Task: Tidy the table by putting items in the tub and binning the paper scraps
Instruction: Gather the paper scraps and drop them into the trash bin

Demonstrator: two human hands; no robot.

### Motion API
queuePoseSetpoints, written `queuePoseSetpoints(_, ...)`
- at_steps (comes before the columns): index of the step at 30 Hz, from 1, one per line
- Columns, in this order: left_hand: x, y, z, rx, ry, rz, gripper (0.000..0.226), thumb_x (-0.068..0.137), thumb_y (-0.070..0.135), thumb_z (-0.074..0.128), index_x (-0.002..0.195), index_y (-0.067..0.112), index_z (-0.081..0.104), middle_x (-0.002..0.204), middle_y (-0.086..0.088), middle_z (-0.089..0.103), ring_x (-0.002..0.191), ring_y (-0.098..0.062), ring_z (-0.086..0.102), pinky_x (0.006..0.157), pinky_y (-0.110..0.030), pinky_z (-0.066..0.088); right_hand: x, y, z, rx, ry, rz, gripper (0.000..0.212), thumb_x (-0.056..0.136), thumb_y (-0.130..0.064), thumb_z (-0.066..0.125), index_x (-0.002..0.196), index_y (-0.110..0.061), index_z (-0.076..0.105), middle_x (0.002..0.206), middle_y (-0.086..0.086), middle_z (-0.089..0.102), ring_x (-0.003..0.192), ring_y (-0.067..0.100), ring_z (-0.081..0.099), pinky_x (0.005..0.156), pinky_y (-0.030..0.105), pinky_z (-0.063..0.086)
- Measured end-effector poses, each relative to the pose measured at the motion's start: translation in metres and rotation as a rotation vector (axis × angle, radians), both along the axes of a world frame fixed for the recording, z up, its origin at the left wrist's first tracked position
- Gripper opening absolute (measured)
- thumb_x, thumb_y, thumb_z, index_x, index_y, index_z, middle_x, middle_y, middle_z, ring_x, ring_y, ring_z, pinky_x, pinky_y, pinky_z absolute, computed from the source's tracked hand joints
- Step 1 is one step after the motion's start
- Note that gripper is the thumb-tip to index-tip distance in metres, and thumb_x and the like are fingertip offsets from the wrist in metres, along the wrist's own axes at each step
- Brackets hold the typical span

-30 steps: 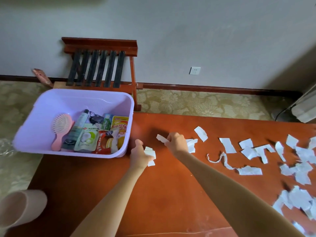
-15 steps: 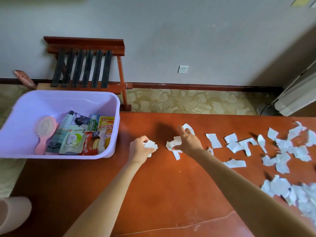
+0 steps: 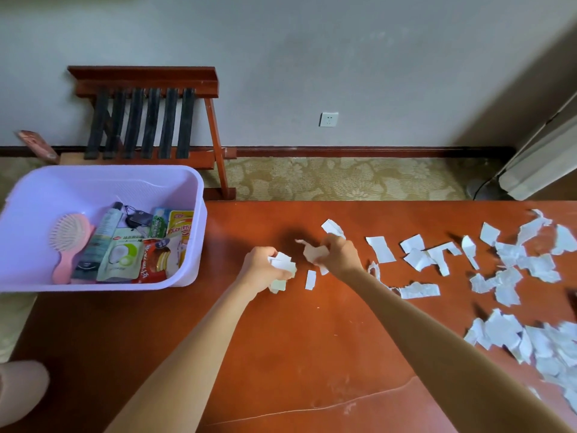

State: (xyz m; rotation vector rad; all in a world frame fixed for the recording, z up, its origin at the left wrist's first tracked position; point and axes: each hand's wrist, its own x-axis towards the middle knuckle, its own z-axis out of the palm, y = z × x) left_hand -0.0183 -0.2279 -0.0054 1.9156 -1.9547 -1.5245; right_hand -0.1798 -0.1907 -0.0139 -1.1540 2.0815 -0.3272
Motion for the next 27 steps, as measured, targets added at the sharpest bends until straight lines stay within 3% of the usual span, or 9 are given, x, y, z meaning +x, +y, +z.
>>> queuePoseSetpoints(3,-0.015,0.006,0.002,0.024,-0.038,-0.072,0.035,0.072,0.018,0.078,0.099,0.004,0.06,0.103,-0.013,0.061,0.083,-0.025,0.06,0.045,-0.018,0.039,-0.02,0.003,0.001,-0.054,-0.057,-0.138,0.04,0.079,-0.01,0.071,0.115,-0.004,0.055,0.115,0.017,0.062,0.089,0.028,0.058,0.06,0.026,0.046)
queuePoseSetpoints(6,-0.035,0.014,0.0,0.033,-0.022,-0.103,0.036,0.071,0.01,0.077,0.1,0.006,0.056,0.105,-0.011,0.059,0.084,-0.029,0.063,0.047,-0.027,0.048,-0.038,0.007,0.001,-0.027,-0.107,-0.157,0.037,0.078,-0.008,0.071,0.112,-0.004,0.056,0.113,0.017,0.062,0.085,0.025,0.056,0.072,0.034,0.049)
queuePoseSetpoints(9,-0.051,0.026,-0.005,-0.018,-0.118,-0.148,0.056,0.073,0.007,0.076,0.119,0.008,0.045,0.122,-0.013,0.052,0.109,-0.033,0.058,0.07,-0.036,0.055,-0.048,0.011,-0.002,-0.017,-0.112,-0.148,0.035,0.079,-0.006,0.07,0.111,-0.005,0.057,0.114,0.017,0.061,0.086,0.022,0.054,0.071,0.029,0.048)
queuePoseSetpoints(10,-0.054,0.03,-0.009,-0.055,-0.157,-0.168,0.058,0.074,0.006,0.076,0.121,0.009,0.042,0.125,-0.014,0.052,0.113,-0.033,0.056,0.081,-0.037,0.054,-0.049,0.012,-0.004,-0.02,-0.107,-0.149,0.036,0.079,-0.006,0.07,0.112,-0.006,0.057,0.114,0.016,0.062,0.086,0.022,0.053,0.072,0.03,0.048)
queuePoseSetpoints(12,-0.057,0.033,-0.016,-0.099,-0.193,-0.172,0.053,0.075,0.006,0.075,0.119,0.008,0.046,0.125,-0.014,0.053,0.114,-0.031,0.056,0.088,-0.036,0.05,-0.052,0.01,-0.005,-0.03,-0.085,-0.142,0.038,0.079,-0.005,0.07,0.114,-0.005,0.056,0.115,0.016,0.062,0.087,0.023,0.054,0.073,0.031,0.048)
queuePoseSetpoints(16,-0.057,0.031,-0.024,-0.127,-0.21,-0.183,0.039,0.075,0.008,0.072,0.11,-0.002,0.059,0.118,-0.016,0.062,0.11,-0.031,0.058,0.085,-0.036,0.05,-0.053,-0.004,-0.006,0.017,-0.008,-0.058,0.05,0.077,-0.006,0.072,0.121,-0.006,0.047,0.12,0.018,0.058,0.099,0.032,0.058,0.076,0.036,0.05)
queuePoseSetpoints(21,-0.052,0.028,-0.026,-0.119,-0.177,-0.113,0.033,0.076,0.01,0.072,0.106,0.001,0.063,0.113,-0.015,0.064,0.107,-0.03,0.059,0.085,-0.034,0.05,-0.052,-0.017,-0.005,0.081,-0.016,-0.024,0.075,0.076,-0.009,0.075,0.136,-0.009,0.029,0.123,0.02,0.055,0.11,0.035,0.056,0.083,0.037,0.049)
queuePoseSetpoints(27,-0.042,0.017,-0.027,-0.151,-0.143,-0.02,0.031,0.076,0.01,0.072,0.104,0.0,0.063,0.11,-0.016,0.066,0.104,-0.03,0.061,0.08,-0.035,0.053,-0.045,-0.024,-0.008,0.049,-0.022,-0.111,0.068,0.077,-0.018,0.075,0.129,-0.009,0.033,0.117,0.018,0.06,0.104,0.034,0.06,0.073,0.033,0.046)
